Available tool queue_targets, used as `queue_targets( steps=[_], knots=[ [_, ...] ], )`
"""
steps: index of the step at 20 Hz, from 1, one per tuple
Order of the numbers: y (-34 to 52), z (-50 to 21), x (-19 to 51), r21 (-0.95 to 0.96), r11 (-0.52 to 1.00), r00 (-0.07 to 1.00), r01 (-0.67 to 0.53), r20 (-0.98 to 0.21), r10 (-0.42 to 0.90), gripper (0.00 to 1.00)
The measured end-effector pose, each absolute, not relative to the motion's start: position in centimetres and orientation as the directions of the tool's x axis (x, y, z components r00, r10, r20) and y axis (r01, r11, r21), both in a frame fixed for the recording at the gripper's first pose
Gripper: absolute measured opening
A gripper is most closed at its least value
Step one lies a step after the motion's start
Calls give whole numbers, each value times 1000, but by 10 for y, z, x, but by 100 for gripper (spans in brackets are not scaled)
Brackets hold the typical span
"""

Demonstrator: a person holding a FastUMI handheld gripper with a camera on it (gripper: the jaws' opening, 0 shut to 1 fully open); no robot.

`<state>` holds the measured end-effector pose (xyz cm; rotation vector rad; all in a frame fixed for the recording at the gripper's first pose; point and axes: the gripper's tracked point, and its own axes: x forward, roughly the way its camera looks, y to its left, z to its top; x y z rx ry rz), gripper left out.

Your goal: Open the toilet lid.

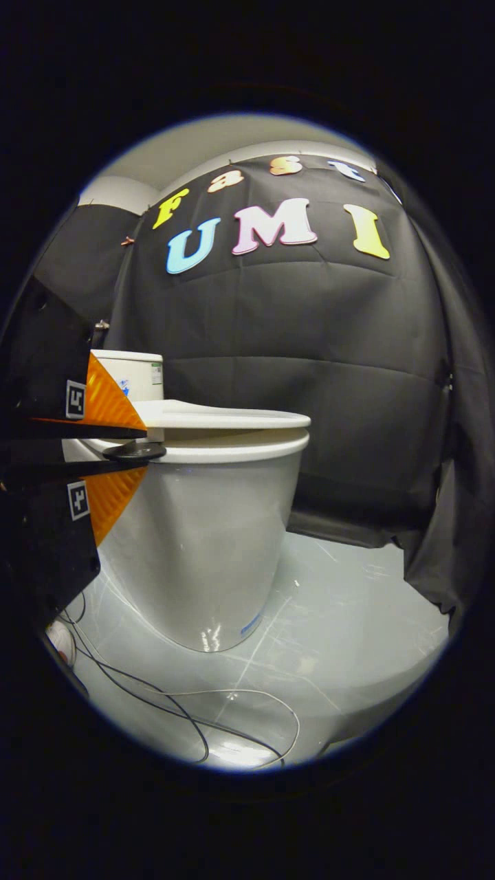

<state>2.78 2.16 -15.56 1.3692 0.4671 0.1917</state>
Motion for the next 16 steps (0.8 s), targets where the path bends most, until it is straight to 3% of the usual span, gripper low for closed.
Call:
queue_targets(
  steps=[3, 4, 5, 16],
  knots=[
    [18, -159, 32, 967, 209, 896, 148, -220, 385, 18],
    [-8, -147, -8, 970, 193, 901, 150, -214, 377, 18],
    [20, -157, 28, 970, 191, 900, 148, -213, 382, 6],
    [17, -157, 31, 976, 144, 902, 163, -207, 378, 6]
  ],
)
